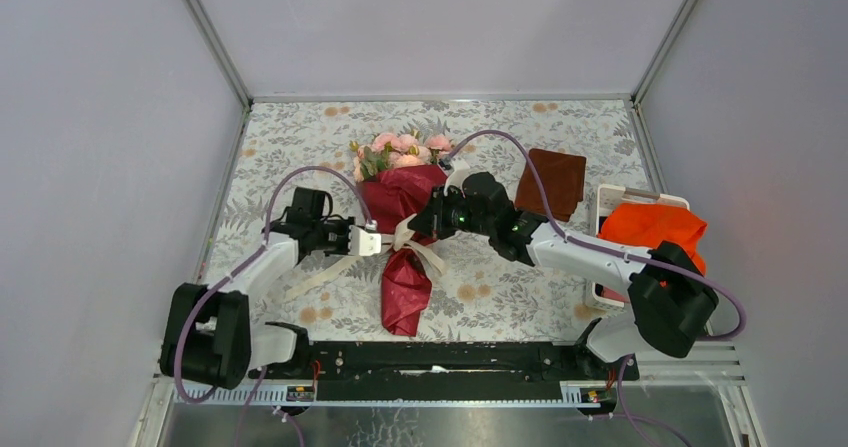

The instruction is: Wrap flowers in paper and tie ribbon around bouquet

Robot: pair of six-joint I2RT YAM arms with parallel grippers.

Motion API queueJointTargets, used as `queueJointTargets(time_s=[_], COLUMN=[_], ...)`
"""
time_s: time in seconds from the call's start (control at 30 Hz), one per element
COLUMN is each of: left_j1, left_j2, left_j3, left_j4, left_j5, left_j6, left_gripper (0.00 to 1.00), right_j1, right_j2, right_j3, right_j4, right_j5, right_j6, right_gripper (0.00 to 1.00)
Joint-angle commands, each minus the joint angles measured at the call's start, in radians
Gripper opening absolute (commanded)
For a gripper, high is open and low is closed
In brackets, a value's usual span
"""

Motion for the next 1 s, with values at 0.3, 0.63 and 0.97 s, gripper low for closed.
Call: queueJointTargets(time_s=[0.3,0.63,0.97], left_j1=[-0.516,-0.7,-0.755], left_j2=[-0.239,-0.117,-0.017], left_j3=[0.176,0.103,-0.003], left_j4=[-0.468,0.33,0.73], left_j5=[0.237,0.293,0.119], left_j6=[-0.678,-1.488,-1.548], left_gripper=[0.0,0.0,0.0], right_j1=[-0.01,-0.022,-0.044], right_j2=[0.067,0.056,0.021], right_j3=[0.126,0.125,0.099], right_j4=[-0.006,-0.005,-0.036], right_j5=[-0.052,-0.046,-0.054], right_j6=[-0.057,-0.07,-0.096], right_gripper=[0.0,0.0,0.0])
